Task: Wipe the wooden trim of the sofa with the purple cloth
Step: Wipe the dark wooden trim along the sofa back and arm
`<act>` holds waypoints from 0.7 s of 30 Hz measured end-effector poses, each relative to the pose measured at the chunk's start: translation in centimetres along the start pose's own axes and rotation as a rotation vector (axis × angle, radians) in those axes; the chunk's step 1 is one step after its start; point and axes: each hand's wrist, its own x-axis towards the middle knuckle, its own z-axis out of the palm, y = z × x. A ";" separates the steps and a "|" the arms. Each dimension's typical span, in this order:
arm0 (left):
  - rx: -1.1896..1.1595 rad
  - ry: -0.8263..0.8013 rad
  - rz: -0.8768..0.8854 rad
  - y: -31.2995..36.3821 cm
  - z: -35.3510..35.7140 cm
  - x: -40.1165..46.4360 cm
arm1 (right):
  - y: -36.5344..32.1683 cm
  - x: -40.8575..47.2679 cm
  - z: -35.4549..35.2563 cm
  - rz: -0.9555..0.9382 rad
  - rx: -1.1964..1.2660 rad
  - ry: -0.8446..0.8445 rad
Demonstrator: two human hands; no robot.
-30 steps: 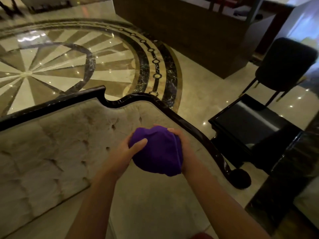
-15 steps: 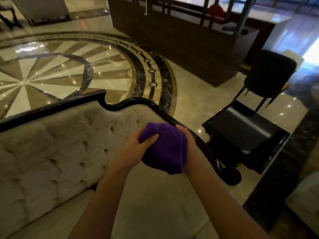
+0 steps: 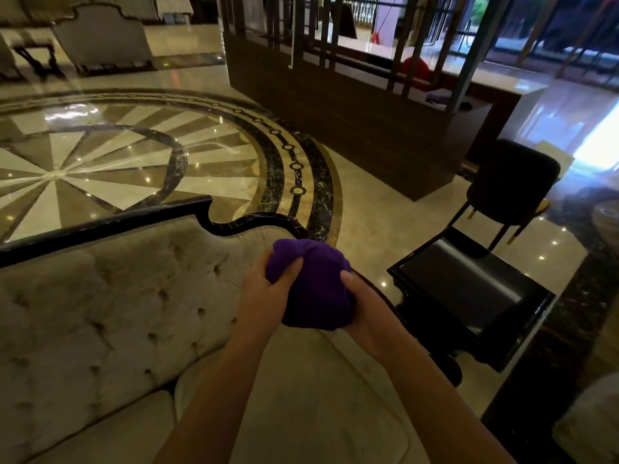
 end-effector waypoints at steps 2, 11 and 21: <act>-0.009 0.027 0.028 0.3 0.7 -0.6 | -0.2 -0.6 -0.1 -0.012 -0.097 -0.011; -0.042 -0.151 -0.026 0.8 9.7 -4.0 | -0.9 -5.4 -8.2 -0.085 -0.128 0.192; 0.008 -0.603 -0.162 0.3 25.8 -8.9 | -2.8 -15.5 -23.3 -0.187 0.054 0.451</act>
